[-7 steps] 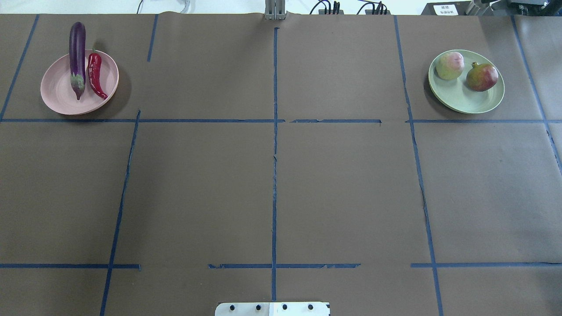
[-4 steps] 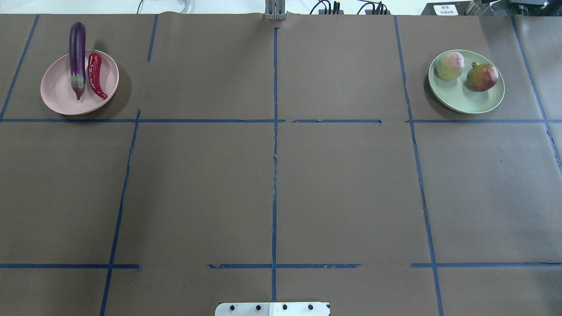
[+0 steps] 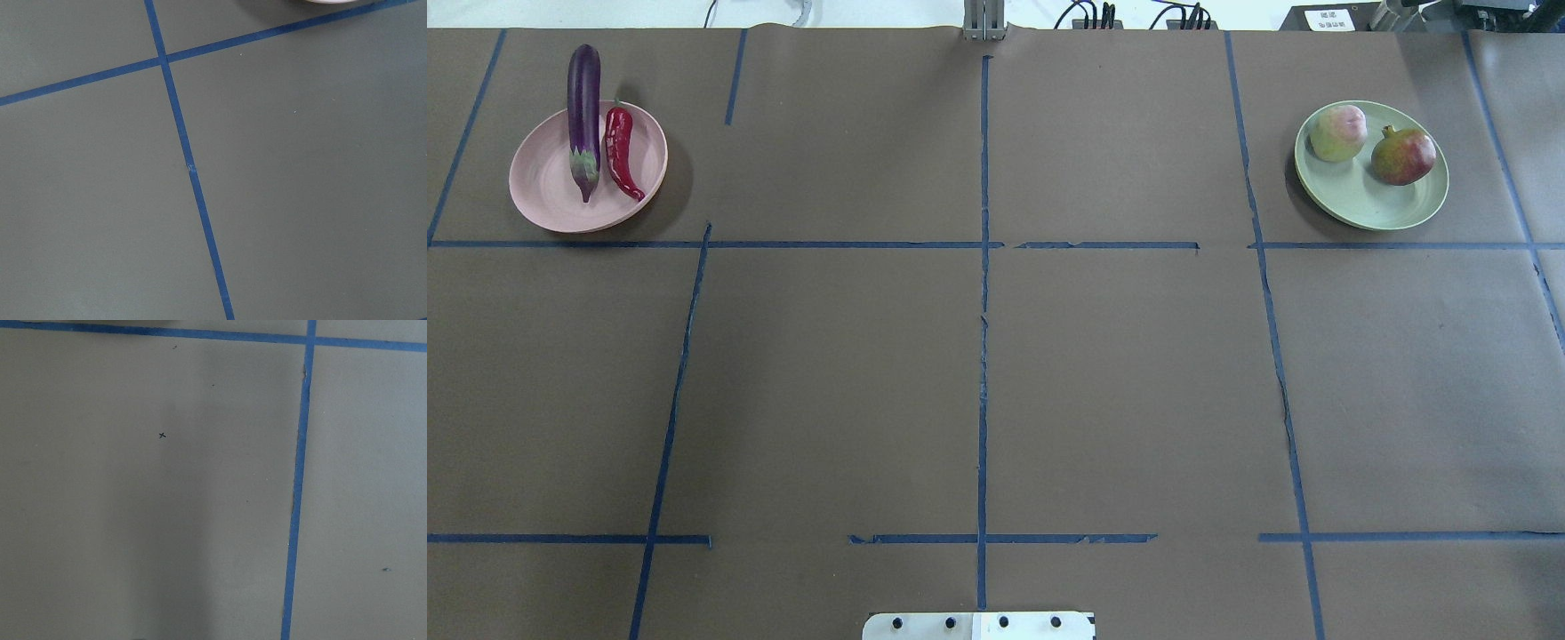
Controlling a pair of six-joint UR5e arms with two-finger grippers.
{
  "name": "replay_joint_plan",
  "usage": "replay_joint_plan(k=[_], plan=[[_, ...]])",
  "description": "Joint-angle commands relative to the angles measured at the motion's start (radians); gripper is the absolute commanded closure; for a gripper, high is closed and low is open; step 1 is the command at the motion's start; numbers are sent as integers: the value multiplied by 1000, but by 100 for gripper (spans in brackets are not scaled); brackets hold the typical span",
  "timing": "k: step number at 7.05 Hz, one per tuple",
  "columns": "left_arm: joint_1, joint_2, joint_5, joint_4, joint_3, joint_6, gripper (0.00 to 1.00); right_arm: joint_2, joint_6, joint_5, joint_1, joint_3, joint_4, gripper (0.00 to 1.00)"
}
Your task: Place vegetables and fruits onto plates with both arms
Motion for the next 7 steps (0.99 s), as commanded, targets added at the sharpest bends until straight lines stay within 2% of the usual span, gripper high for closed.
replay_joint_plan(k=[1,7], plan=[[0,2,2,0,6,-1,0,0,0,1,0,-4,-2,0],[0,2,2,0,8,-4,0,-8,0,4,0,1,0,0]])
